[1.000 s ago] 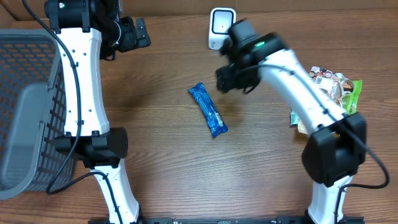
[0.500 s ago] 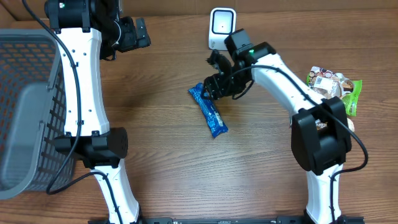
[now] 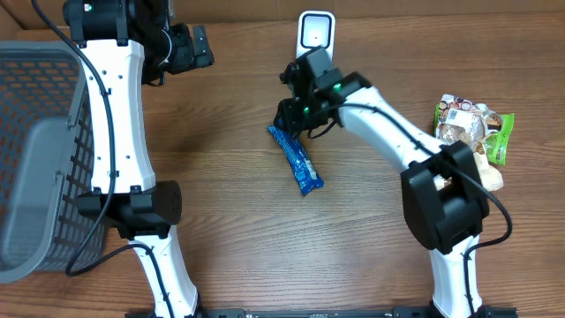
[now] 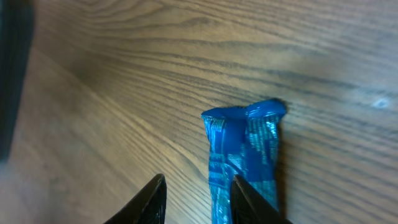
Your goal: Scan the item barcode
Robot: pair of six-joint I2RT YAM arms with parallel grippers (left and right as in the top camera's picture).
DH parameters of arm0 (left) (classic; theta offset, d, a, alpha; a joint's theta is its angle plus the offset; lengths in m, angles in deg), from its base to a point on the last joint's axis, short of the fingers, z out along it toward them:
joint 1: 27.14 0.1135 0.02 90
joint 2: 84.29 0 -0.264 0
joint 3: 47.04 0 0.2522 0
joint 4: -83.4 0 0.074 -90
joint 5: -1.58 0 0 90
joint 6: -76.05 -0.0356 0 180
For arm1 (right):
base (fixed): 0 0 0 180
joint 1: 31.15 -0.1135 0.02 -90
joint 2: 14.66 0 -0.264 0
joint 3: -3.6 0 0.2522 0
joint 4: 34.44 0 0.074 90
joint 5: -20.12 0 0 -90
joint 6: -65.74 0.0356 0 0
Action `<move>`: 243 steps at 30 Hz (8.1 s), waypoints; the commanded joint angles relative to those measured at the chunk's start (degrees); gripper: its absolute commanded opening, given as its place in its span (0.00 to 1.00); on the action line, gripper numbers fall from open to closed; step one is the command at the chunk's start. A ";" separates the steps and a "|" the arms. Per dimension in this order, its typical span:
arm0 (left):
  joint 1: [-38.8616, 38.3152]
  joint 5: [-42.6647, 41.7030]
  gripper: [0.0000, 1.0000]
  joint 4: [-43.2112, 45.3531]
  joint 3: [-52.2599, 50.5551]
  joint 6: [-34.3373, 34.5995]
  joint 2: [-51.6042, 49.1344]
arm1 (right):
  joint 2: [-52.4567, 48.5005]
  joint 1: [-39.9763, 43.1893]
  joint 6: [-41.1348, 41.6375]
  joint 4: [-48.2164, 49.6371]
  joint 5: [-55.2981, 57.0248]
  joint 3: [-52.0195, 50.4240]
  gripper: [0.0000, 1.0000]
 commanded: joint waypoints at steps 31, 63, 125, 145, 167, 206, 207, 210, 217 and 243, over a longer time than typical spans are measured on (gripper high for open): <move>-0.22 0.17 1.00 -0.11 1.11 0.79 -0.04 | -5.64 -3.76 6.45 13.64 10.62 -4.79 0.66; -0.22 0.17 1.00 -0.11 1.11 0.79 -0.04 | 2.21 10.95 23.76 -11.21 9.92 -2.36 0.47; -0.22 0.20 1.00 -0.11 1.11 0.79 -0.04 | 11.80 1.44 -9.40 -41.40 1.29 -4.79 0.27; -0.22 0.17 1.00 -0.11 1.11 0.79 -0.04 | 13.14 -13.14 8.72 -22.10 23.30 -24.70 0.28; -0.22 0.17 1.00 -0.11 1.11 0.79 -0.04 | 13.35 -5.25 -10.71 -8.74 32.20 -10.54 0.57; -0.22 0.17 1.00 -0.11 1.11 0.79 -0.04 | 13.29 15.93 -27.39 -7.54 -5.81 -35.39 0.45; -0.22 0.17 1.00 -0.11 1.11 0.79 -0.04 | 13.29 15.93 -26.18 -7.08 -6.05 -35.85 0.40; -0.22 0.17 1.00 -0.11 1.11 0.79 -0.04 | 13.29 15.93 -24.22 -6.62 -6.80 -35.98 0.24; -0.22 0.17 1.00 -0.11 1.11 0.79 -0.04 | 13.38 16.04 -23.50 -6.84 -11.76 -31.76 0.11; -0.22 0.17 1.00 -0.11 1.11 0.79 -0.04 | 28.59 10.82 -24.28 -15.91 -1.53 -1.86 0.04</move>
